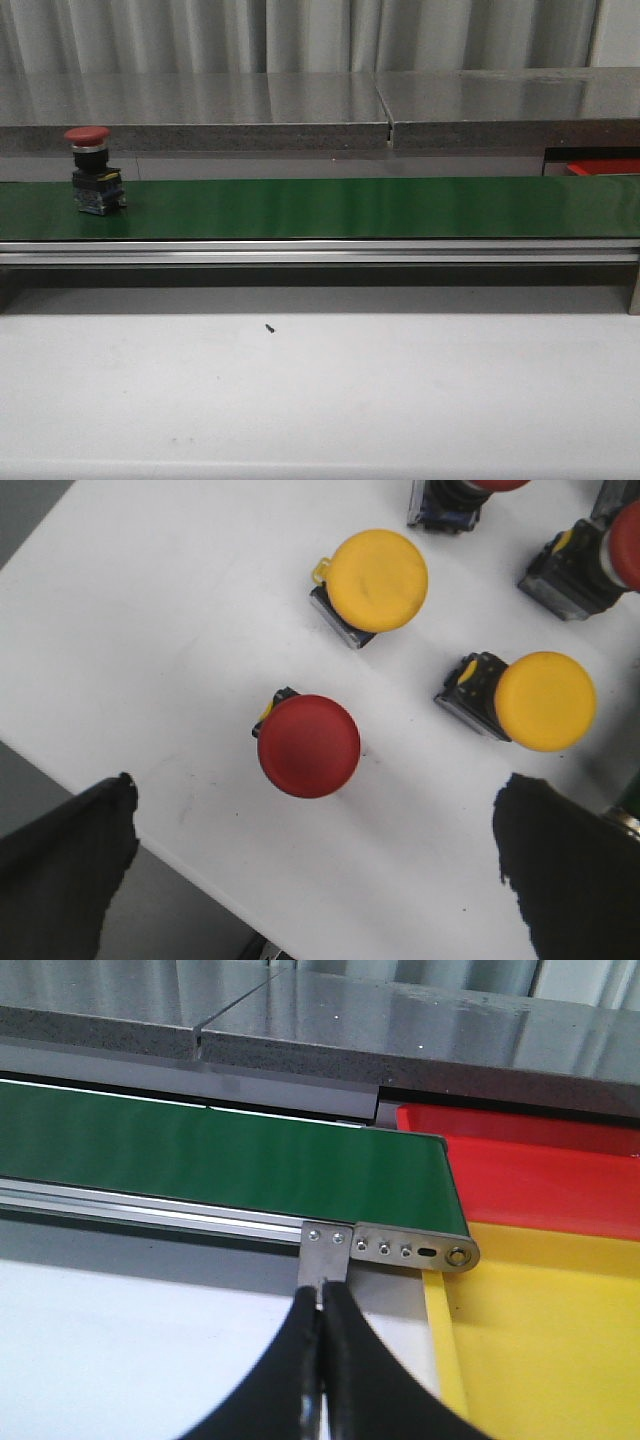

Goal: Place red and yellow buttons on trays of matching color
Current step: 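Grasp a second red-capped button from the pile with the left gripper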

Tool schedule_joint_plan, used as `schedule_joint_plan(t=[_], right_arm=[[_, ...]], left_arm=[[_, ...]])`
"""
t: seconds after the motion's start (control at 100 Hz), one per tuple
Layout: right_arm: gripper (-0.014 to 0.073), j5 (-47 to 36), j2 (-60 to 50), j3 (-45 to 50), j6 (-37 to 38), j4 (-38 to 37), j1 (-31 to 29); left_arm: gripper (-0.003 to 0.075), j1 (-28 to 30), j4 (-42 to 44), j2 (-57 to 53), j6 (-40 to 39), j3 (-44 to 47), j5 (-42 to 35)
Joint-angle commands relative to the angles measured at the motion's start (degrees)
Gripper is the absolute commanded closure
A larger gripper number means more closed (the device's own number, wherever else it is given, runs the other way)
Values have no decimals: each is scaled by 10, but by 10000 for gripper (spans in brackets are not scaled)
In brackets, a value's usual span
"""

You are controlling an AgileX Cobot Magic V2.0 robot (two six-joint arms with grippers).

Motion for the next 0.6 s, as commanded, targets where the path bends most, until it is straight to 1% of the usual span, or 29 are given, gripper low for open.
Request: schedule_joint_plan(t=[0.0,0.45,0.52,0.57,0.59], right_arm=[[660,-44,-7,0,-2,-3,-2],[660,-44,-7,0,-2,-3,-2],[660,-44,-7,0,-2,-3,-2],[660,-44,-7,0,-2,-3,-2],[660,-44,-7,0,-2,-3,-2]], left_arm=[[29,0,-7,-4,0,-13,-21],[31,0,0,76,0,-13,-67],[61,0,0,80,0,-13,-73],[100,0,0,80,0,-13,-76],[132,0,0,80,0,-13,-78]])
